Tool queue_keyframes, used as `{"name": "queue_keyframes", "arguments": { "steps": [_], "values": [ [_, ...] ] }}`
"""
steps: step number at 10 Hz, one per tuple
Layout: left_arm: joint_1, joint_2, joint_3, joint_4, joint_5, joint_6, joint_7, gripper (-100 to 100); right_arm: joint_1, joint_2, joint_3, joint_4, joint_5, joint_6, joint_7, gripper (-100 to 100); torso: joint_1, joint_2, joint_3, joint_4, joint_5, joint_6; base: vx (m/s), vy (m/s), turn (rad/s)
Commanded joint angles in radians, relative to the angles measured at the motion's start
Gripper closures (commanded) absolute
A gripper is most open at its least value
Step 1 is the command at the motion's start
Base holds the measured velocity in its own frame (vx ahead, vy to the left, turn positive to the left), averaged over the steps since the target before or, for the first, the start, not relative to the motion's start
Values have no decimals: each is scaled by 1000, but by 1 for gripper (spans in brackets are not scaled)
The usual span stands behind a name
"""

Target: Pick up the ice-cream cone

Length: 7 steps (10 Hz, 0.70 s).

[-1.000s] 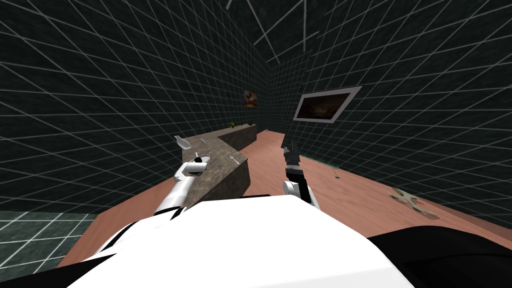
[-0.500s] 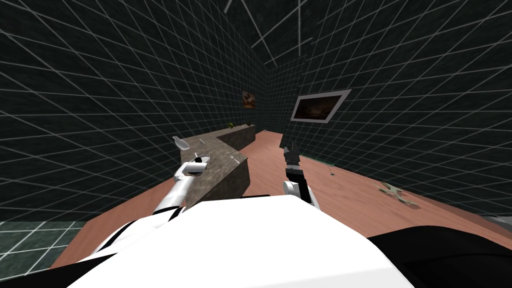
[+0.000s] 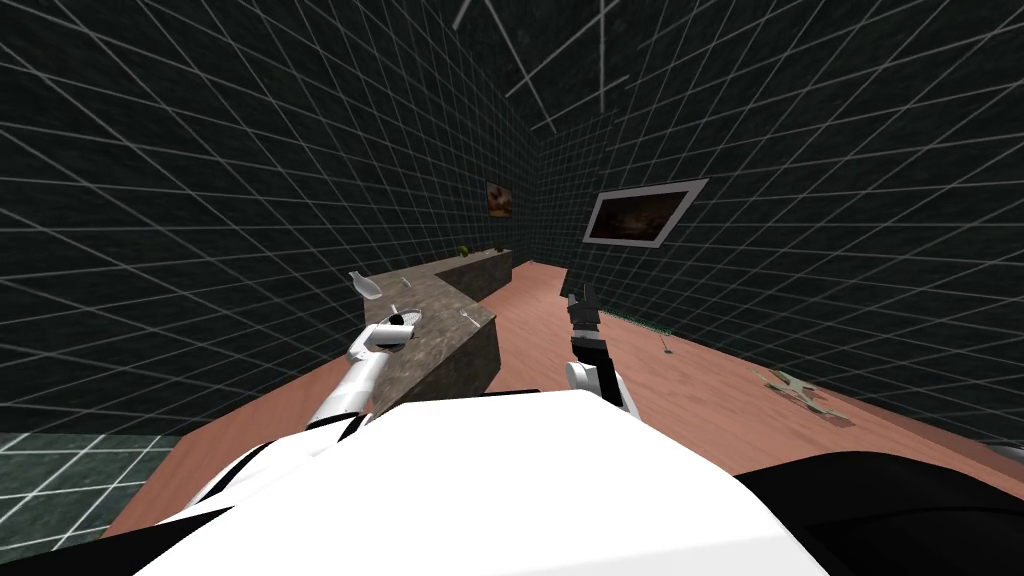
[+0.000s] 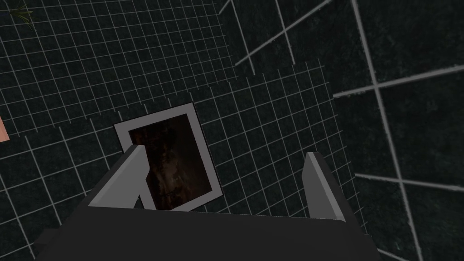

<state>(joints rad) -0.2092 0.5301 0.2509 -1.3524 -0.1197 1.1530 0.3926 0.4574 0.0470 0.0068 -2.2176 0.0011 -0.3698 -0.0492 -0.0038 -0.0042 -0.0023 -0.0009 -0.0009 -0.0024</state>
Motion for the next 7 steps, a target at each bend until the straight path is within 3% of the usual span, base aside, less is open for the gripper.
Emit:
{"name": "queue_keyframes", "arguments": {
  "steps": [1, 6, 7],
  "values": [
    [5, -19, 18, -24, 5, -2, -50, 100, 0, 0, 0, 0, 0, 0, 0, 0, 0, 0, 0, 0, 0, 0, 103, -55, 267],
    [17, -71, 69, -92, 25, -6, -181, 100, 0, 0, 0, 0, 0, 0, 0, 0, -2, -3, -2, 0, -1, 2, 91, -68, 177],
    [17, -71, 69, -92, 25, -6, -189, 100, 0, 0, 0, 0, 0, 0, 0, 0, -1, -3, -1, 0, -1, 1, 63, -39, 123]
  ]
}}
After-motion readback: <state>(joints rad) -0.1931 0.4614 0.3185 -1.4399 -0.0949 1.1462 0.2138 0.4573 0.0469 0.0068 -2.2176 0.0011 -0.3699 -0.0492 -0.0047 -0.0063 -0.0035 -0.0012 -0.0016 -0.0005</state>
